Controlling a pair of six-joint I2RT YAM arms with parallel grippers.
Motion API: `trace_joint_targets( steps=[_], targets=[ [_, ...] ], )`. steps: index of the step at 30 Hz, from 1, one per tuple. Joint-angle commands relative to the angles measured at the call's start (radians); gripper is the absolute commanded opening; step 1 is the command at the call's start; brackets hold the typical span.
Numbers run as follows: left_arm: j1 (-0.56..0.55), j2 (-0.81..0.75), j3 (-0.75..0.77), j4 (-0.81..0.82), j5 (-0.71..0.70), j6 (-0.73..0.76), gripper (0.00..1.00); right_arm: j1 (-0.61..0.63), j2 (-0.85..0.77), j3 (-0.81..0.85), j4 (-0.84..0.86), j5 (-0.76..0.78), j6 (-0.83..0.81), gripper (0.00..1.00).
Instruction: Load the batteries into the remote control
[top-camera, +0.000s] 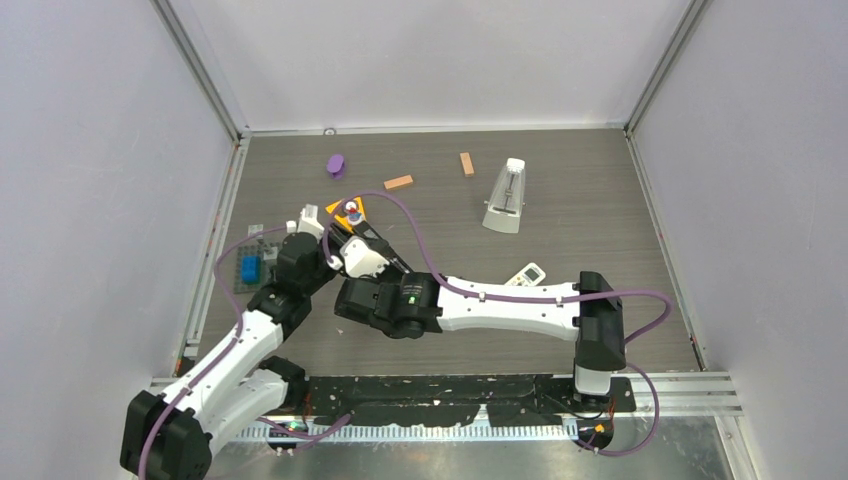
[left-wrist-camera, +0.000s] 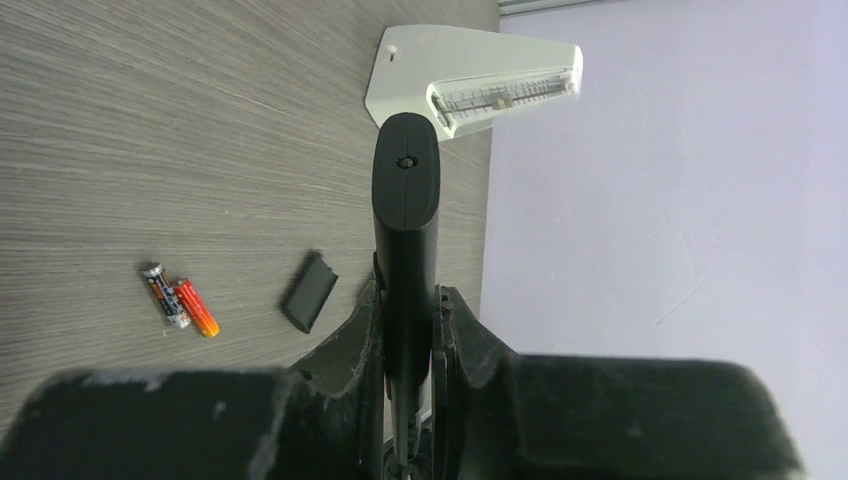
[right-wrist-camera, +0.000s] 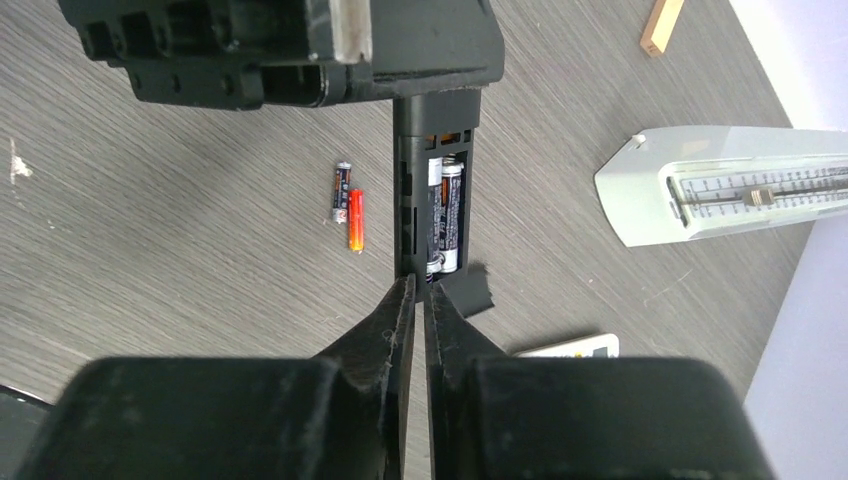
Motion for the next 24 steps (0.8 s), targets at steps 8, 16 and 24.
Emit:
trace_joint_targets(
  steps=[8, 16, 24],
  targets=[
    [-0.004, -0.043, -0.007, -0.082, -0.135, 0.122, 0.0, -0.034, -0.128, -0.096, 0.006, -0.004, 0.235, 0.41],
    [-0.004, -0.104, -0.088, -0.073, -0.153, 0.148, 0.0, -0.221, -0.176, -0.393, 0.108, -0.265, 0.228, 0.47],
    [-0.004, -0.174, -0.087, -0.085, -0.149, 0.158, 0.0, -0.354, -0.115, -0.469, 0.269, -0.41, -0.013, 0.55]
  ],
)
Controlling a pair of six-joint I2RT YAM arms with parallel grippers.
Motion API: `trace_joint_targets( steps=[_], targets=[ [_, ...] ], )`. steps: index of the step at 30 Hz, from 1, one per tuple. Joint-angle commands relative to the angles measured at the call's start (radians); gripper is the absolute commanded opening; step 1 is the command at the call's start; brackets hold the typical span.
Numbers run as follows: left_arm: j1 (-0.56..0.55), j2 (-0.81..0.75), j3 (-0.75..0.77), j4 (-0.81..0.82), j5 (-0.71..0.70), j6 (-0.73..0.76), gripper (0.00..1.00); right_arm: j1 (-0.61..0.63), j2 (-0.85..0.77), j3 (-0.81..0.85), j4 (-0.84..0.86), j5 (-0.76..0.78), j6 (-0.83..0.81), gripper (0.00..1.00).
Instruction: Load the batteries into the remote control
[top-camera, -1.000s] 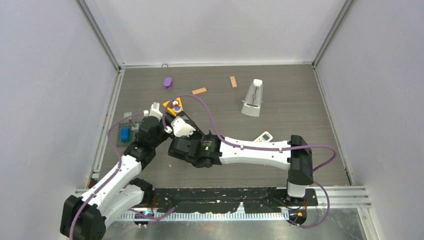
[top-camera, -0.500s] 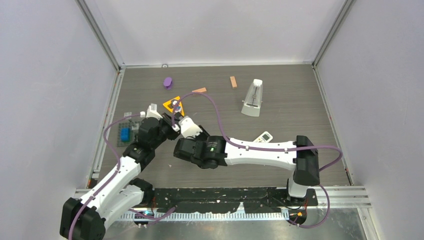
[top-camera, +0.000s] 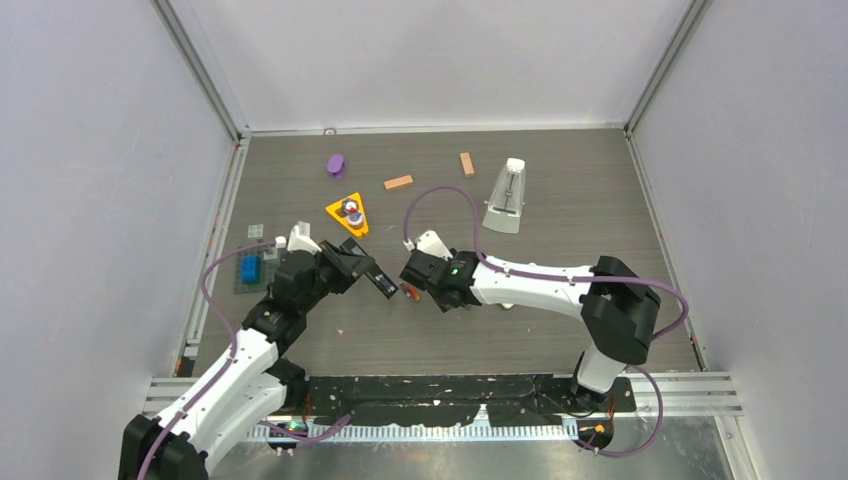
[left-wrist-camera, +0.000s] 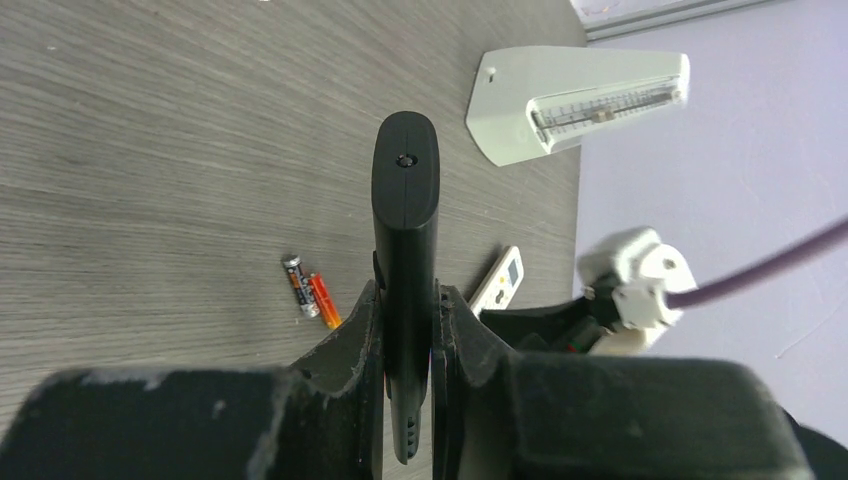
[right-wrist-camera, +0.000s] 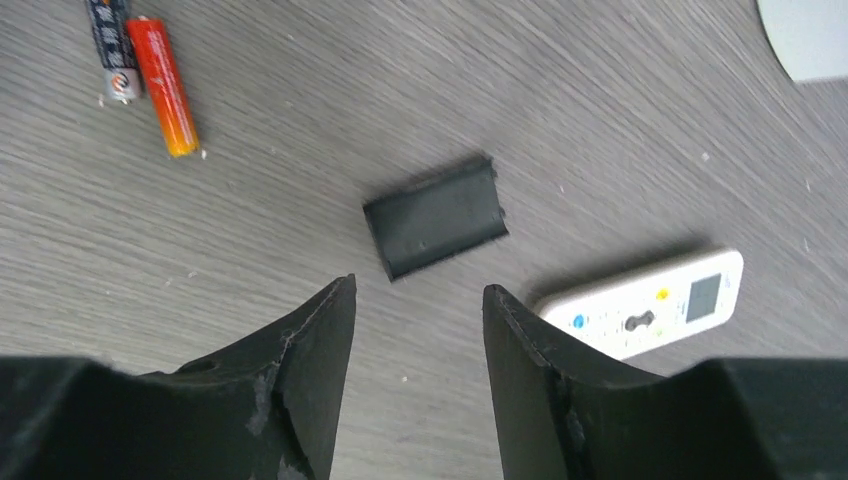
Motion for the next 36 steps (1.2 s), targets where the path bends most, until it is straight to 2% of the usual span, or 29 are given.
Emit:
trace_joint_targets(
  steps=[1, 4, 9, 12, 17, 25, 30, 36],
  targets=[
    [-0.004, -0.044, 0.021, 0.026, -0.019, 0.025, 0.0, -0.062, 0.03, -0.001, 0.145, -0.113, -0.142, 0.55],
    [-0.003, -0.062, 0.027, 0.025, -0.021, 0.023, 0.0, -0.102, 0.054, -0.005, 0.171, -0.186, -0.192, 0.53],
    [-0.002, -0.073, 0.044, -0.007, -0.021, 0.021, 0.0, -0.13, 0.106, 0.015, 0.163, -0.276, -0.248, 0.4],
    [0.0, -0.08, 0.05, -0.014, -0.024, 0.022, 0.0, -0.133, 0.116, 0.014, 0.156, -0.301, -0.252, 0.38],
    [0.006, -0.089, 0.053, -0.021, -0.025, 0.021, 0.0, -0.132, 0.117, 0.006, 0.152, -0.318, -0.253, 0.42],
    [0.02, -0.099, 0.055, -0.044, -0.027, 0.021, 0.0, -0.132, 0.045, 0.009, 0.159, -0.235, -0.212, 0.45],
    [0.026, -0.106, 0.057, -0.056, -0.026, 0.021, 0.0, -0.131, -0.026, -0.014, 0.159, -0.36, -0.277, 0.47],
    [0.03, -0.115, 0.057, -0.063, -0.03, 0.017, 0.0, -0.113, 0.009, -0.037, 0.129, -0.431, -0.345, 0.49]
  ],
)
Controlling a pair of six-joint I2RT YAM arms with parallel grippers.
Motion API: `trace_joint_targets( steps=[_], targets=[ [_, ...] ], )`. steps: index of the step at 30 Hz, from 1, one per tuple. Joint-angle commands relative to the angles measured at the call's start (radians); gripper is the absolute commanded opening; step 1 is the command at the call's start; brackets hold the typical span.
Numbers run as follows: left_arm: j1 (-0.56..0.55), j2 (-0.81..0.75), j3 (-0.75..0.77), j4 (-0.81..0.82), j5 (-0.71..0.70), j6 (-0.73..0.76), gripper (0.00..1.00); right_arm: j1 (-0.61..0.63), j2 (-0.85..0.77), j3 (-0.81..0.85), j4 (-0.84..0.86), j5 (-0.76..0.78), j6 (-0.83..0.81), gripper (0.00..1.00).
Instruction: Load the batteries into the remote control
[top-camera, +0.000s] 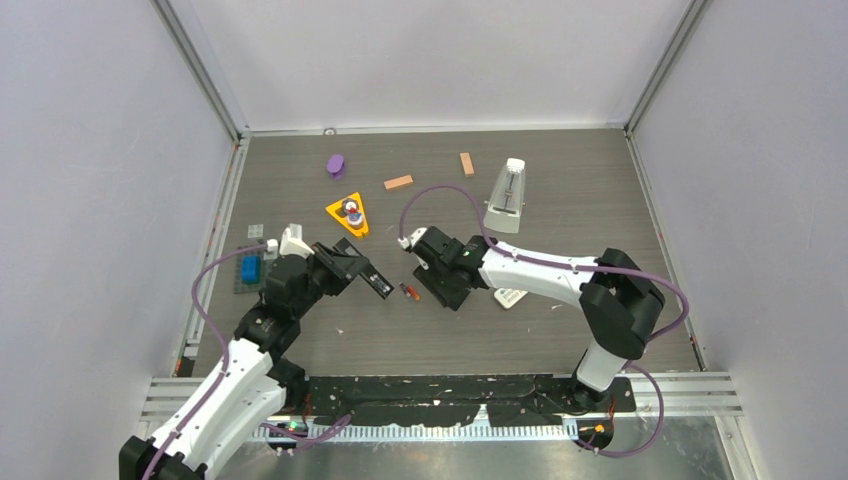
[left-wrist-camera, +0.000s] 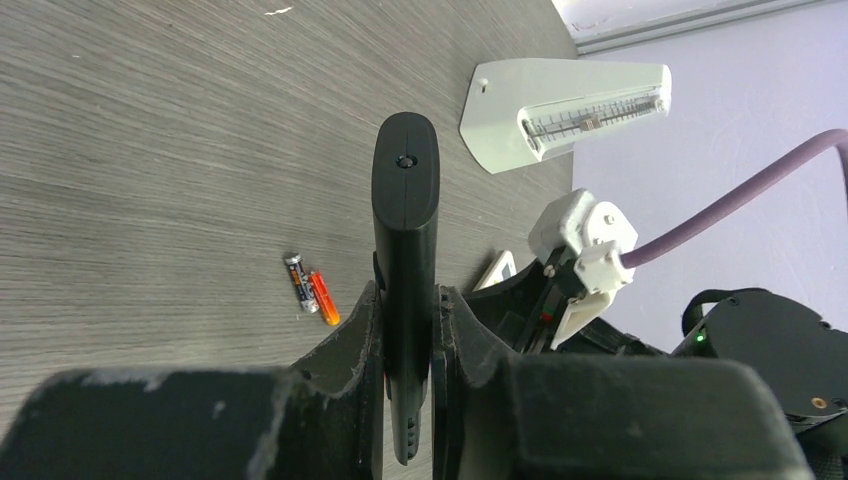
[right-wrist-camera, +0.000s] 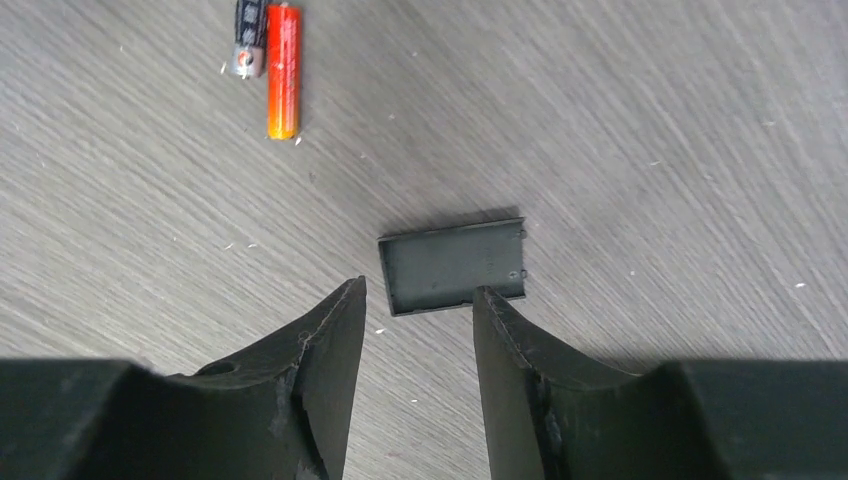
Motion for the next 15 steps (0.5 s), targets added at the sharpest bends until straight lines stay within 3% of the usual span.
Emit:
trace_joint_targets(
  steps=[1, 8, 15],
  targets=[
    [0.009, -0.019, 0.049, 0.011, -0.023, 0.015, 0.0, 0.023, 0.02, -0.02, -0.01, -0.061, -0.063, 0.48],
    [0.011, -0.011, 0.05, 0.011, -0.017, 0.01, 0.0, 0.045, 0.088, -0.019, 0.03, -0.025, -0.05, 0.4],
    [0.012, -0.012, 0.048, 0.012, -0.013, 0.007, 0.0, 0.043, 0.115, -0.024, 0.059, -0.018, -0.031, 0.21]
  ],
)
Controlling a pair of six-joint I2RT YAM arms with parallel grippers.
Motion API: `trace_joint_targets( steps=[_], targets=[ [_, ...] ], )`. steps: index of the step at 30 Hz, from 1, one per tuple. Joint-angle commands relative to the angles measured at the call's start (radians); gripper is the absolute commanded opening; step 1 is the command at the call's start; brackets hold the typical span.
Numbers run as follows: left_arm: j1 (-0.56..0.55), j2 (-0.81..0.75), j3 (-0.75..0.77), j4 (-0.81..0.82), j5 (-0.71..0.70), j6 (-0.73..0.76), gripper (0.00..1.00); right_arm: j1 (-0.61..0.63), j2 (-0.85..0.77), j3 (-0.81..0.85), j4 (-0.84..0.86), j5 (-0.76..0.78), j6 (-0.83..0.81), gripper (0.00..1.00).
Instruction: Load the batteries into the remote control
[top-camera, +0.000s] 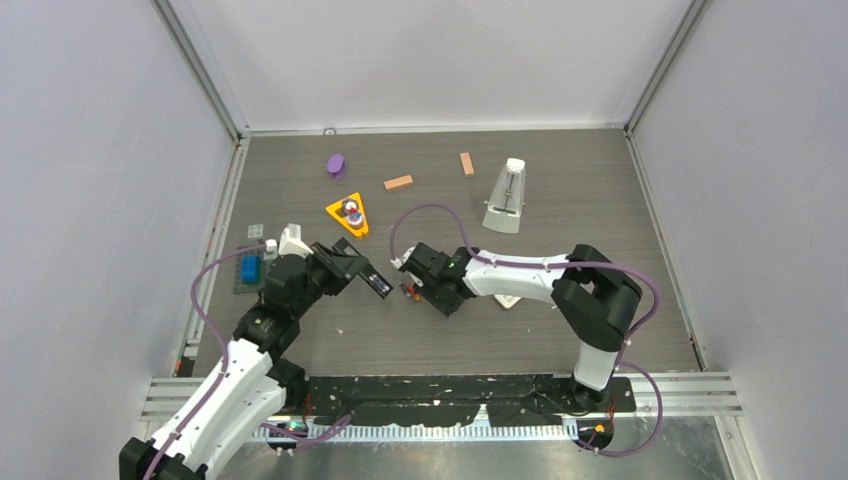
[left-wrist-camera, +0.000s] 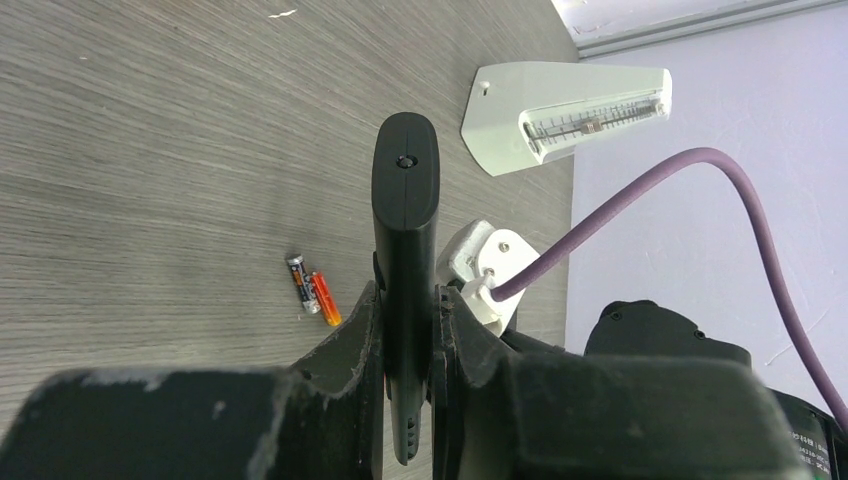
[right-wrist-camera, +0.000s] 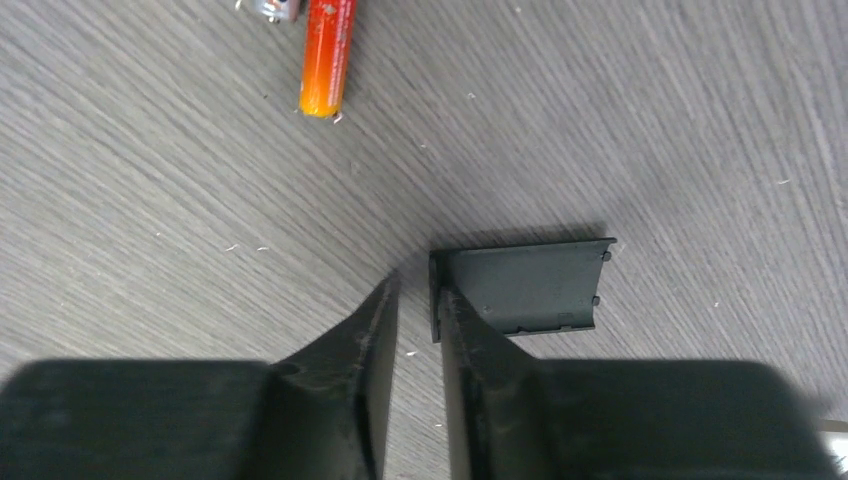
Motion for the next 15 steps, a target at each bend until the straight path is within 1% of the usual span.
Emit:
trace_joint_targets(
  steps=[1, 3, 6, 9, 13, 14, 15],
  targets=[
    [0.007, -0.009, 0.045, 0.025, -0.012, 0.008, 0.0, -0.001, 0.012, -0.001, 0.042, 0.009, 0.015, 0.14],
    [0.007, -0.014, 0.044, 0.024, -0.012, 0.008, 0.0, -0.005, 0.01, -0.004, 0.046, 0.002, 0.032, 0.07],
    [0.009, -0.028, 0.043, 0.019, -0.011, 0.003, 0.0, -0.008, -0.04, -0.007, 0.059, 0.001, 0.068, 0.05],
    [0.01, -0.039, 0.037, 0.027, -0.004, -0.022, 0.0, -0.01, -0.125, 0.012, 0.068, 0.009, 0.16, 0.05],
    [0.01, -0.053, 0.03, 0.071, 0.025, -0.088, 0.0, -0.01, -0.314, 0.024, 0.132, -0.016, 0.339, 0.05],
    [0.01, -0.059, 0.026, 0.087, 0.031, -0.108, 0.0, -0.01, -0.393, 0.019, 0.181, -0.021, 0.42, 0.05],
    [0.01, -0.067, 0.019, 0.101, 0.034, -0.128, 0.0, -0.01, -0.474, 0.001, 0.213, -0.032, 0.461, 0.05]
  ],
)
